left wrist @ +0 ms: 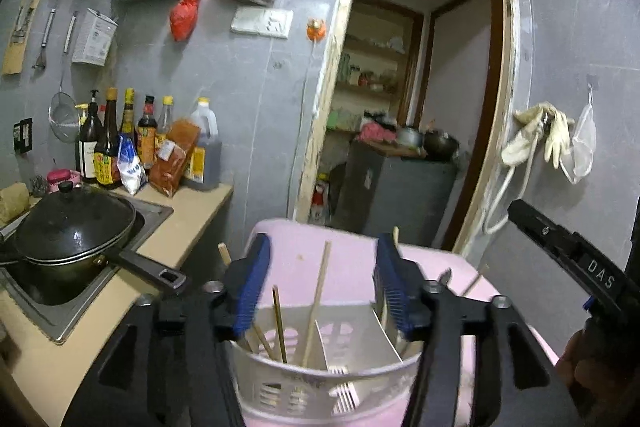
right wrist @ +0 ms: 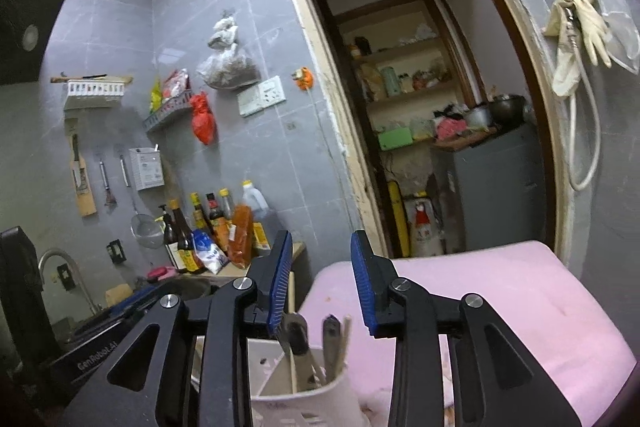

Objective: Organize utensils

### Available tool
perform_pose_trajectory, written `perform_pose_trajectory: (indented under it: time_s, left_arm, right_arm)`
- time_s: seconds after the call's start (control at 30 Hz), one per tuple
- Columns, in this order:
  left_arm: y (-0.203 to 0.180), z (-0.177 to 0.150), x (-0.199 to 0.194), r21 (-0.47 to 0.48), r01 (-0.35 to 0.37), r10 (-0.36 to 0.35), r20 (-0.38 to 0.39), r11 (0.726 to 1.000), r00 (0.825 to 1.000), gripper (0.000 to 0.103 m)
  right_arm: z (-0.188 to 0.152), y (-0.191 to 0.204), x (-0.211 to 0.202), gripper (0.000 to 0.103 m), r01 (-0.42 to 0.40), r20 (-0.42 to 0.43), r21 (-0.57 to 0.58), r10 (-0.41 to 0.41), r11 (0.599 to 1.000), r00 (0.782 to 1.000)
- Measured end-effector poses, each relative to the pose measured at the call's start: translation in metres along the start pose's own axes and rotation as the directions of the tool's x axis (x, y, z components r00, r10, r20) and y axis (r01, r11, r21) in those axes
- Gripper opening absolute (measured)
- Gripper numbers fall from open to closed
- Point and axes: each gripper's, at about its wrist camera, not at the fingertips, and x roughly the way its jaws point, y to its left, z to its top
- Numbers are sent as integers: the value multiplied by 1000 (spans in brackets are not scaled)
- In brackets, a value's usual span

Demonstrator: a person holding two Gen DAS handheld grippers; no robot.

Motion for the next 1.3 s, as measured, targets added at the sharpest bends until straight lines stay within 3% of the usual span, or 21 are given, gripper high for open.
perform_pose_trajectory:
  time_s: [0.1, 0.23, 0.33, 0.4, 0.47, 0.53, 0.73, 1.17, 1.3]
  left_arm:
    - [-4, 2, -5, -7, 12, -13, -43, 1000, 999, 60]
    - [-13, 4, -10, 15, 18, -17, -83, 1000, 996, 68]
    - [-17, 5, -14, 17, 35, -33, -105, 999, 994, 76]
    - [-19, 6, -15, 9, 44, -43, -117, 999, 992, 87]
    - [-20, 5, -18, -4, 63, -63, -129, 998, 990, 97]
    - [-22, 4, -20, -2, 65, -64, -136, 998, 989, 98]
    - [-35, -2, -30, 49, 60, -53, -142, 997, 989, 98]
    - [-71, -22, -76, 76, 3, 9, -145, 997, 989, 98]
    - [-80, -31, -99, 80, -29, 40, -135, 996, 990, 98]
  right_arm:
    - [6, -5, -11, 30, 39, -20, 2, -39, 999, 999]
    - [11, -12, -26, 52, 76, -41, 8, -76, 997, 996]
    - [12, -16, -35, 52, 110, -72, -11, -111, 994, 991]
    - [12, -19, -43, 56, 139, -93, -20, -140, 990, 986]
    - [12, -22, -49, 69, 166, -104, -26, -168, 986, 980]
    - [12, -25, -58, 81, 189, -111, -30, -192, 981, 975]
    - [11, -33, -77, 103, 251, -145, -58, -257, 966, 955]
    - [4, -51, -137, 103, 308, -226, -114, -326, 945, 918]
    - [2, -52, -160, 103, 286, -240, -114, -306, 951, 921]
